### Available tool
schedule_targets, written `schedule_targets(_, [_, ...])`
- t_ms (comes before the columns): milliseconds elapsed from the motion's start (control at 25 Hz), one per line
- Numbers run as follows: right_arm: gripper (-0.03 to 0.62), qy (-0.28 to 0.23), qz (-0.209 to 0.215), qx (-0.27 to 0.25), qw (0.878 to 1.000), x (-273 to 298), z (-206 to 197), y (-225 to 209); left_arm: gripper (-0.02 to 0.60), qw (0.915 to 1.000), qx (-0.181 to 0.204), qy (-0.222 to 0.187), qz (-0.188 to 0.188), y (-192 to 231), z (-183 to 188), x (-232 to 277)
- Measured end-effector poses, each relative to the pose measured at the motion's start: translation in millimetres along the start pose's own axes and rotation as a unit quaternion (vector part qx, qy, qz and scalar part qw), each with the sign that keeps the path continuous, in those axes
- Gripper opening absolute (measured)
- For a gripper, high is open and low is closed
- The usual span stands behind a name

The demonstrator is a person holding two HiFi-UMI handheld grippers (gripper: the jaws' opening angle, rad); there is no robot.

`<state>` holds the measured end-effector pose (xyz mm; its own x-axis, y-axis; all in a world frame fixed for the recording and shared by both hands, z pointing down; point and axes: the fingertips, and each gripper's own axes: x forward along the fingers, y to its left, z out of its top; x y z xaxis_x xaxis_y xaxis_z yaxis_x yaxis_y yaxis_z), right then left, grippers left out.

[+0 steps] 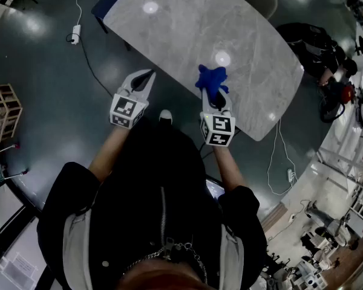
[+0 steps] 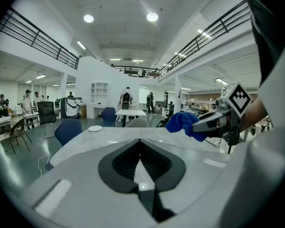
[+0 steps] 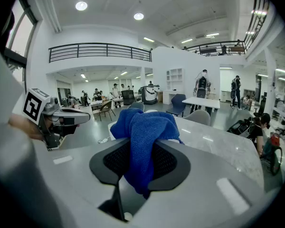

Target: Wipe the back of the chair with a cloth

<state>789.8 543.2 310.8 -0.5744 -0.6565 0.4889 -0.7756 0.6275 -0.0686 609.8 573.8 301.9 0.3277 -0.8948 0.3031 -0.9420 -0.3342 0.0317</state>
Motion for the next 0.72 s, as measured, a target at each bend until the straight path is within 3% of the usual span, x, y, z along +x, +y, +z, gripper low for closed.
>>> schedule_targets(320, [0.104, -0.002, 0.016, 0.007, 1.000, 5, 3, -1, 0.008, 0.9998, -0.005, 0.012, 0.013, -2, -6, 2])
schedule_targets(520, [0.106, -0.028, 0.033, 0.027, 0.999, 6, 14, 0, 0.008, 0.9996, -0.005, 0.011, 0.026, -2, -3, 0])
schedule_targets(720, [0.107, -0.022, 0.059, 0.014, 0.998, 17, 19, 13, 0.008, 0.9991, -0.011, 0.008, 0.039, 5, 0, -4])
